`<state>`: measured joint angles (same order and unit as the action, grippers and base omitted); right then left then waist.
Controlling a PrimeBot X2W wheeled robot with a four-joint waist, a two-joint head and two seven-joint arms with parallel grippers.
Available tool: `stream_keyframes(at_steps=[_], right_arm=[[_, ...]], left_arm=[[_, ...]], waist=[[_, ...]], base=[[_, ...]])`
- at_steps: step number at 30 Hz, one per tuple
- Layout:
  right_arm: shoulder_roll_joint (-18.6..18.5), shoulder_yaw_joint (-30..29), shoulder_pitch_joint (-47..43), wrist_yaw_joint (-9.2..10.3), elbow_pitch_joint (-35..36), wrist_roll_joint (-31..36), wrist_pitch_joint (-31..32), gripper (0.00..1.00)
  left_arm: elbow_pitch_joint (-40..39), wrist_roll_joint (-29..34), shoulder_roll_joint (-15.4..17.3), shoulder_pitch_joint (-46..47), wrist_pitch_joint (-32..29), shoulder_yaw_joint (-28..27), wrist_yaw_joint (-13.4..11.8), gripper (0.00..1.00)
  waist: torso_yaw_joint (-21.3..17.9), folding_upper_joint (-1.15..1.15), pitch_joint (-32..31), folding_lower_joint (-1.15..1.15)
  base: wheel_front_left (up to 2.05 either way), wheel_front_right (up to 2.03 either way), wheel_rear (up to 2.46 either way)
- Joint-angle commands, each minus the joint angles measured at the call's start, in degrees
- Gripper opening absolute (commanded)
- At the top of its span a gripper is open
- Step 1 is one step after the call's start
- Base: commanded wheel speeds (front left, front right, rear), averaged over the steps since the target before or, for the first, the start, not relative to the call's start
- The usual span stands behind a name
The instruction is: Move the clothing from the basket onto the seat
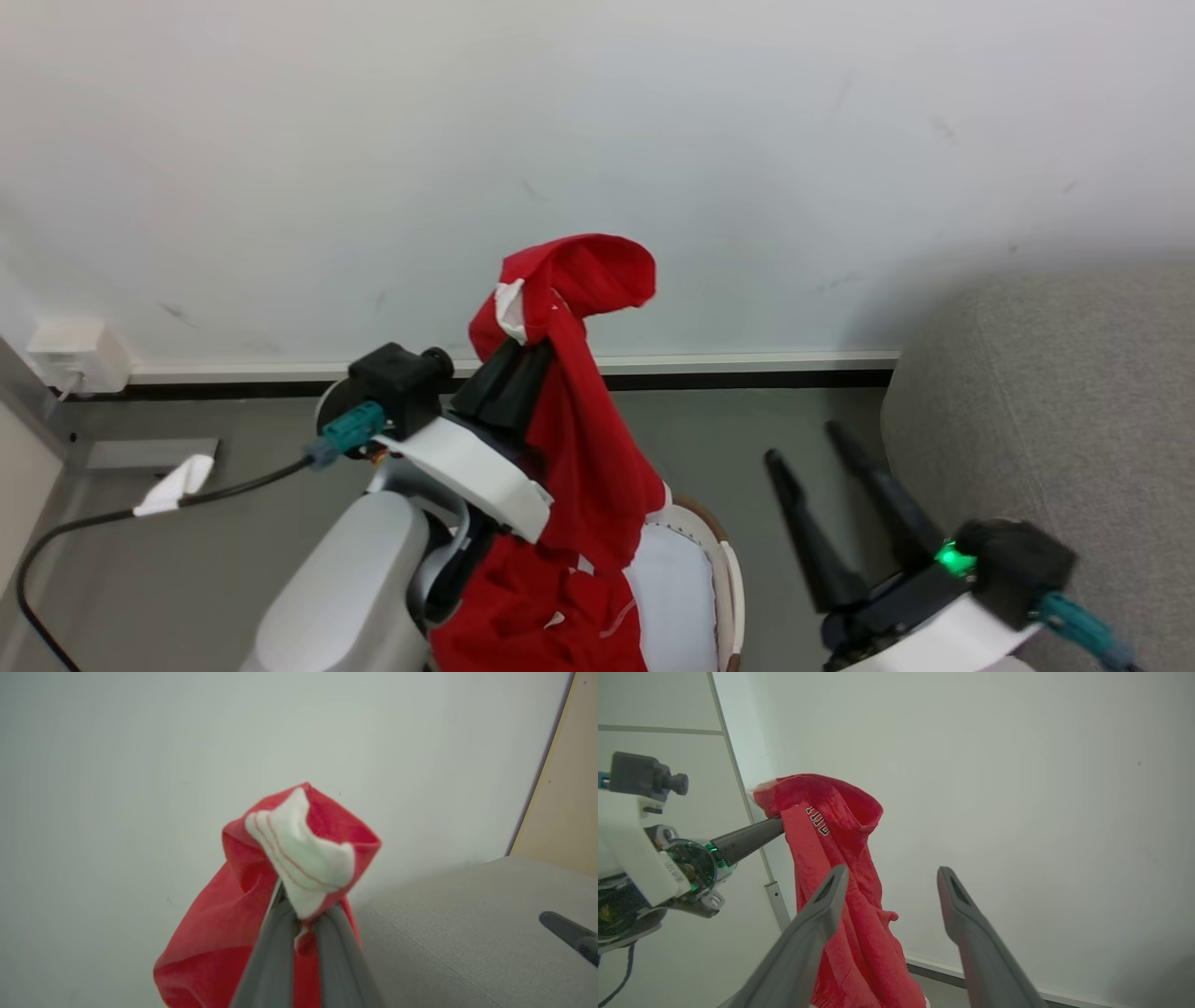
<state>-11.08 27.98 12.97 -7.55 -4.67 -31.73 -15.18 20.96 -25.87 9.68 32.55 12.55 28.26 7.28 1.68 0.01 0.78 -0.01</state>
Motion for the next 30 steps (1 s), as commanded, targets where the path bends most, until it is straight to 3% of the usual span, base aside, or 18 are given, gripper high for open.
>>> stream_keyframes(at_steps=[1,12,22,23,24,30], right_arm=[[-0.7,1.9,1.4,0.12,-1.3,-0.6,0.1,1.0],[-1.1,19.2,10.9,0.12,-18.6,-6.0,0.0,1.0],[1.1,20.9,14.3,0.12,-30.7,-9.2,0.0,1.0],[1.2,20.4,14.3,0.12,-31.2,-9.3,0.0,0.58],[1.3,19.7,14.3,0.12,-31.4,-9.4,0.1,0.02],[1.9,14.7,13.6,0.12,-29.6,-8.1,0.0,0.0]], left_arm=[[-0.3,-0.1,-0.2,-0.1,-0.1,0.3,0.0,0.0],[-2.0,-1.9,-3.4,0.6,-0.8,8.2,0.2,0.0],[-6.5,-3.7,-4.1,-0.7,-1.4,15.2,0.1,0.0],[-6.9,-3.8,-4.0,-0.9,-1.5,15.5,0.1,0.0],[-7.4,-3.9,-3.8,-1.1,-1.6,15.7,0.1,0.0],[-7.8,-4.9,-2.4,-1.8,-1.6,15.0,-0.7,0.0]], waist=[[0.5,-0.01,0.1,0.01],[6.0,-0.01,-0.2,0.01],[11.5,-0.01,-0.6,0.01],[11.8,-0.01,-0.6,0.01],[12.0,-0.01,-0.7,0.01],[12.3,-0.01,-0.6,0.01]], base=[[0.0,0.0,0.0],[0.0,0.0,0.0],[0.0,0.0,0.0],[0.0,0.0,0.0],[0.0,0.0,0.0],[0.0,0.0,0.0]])
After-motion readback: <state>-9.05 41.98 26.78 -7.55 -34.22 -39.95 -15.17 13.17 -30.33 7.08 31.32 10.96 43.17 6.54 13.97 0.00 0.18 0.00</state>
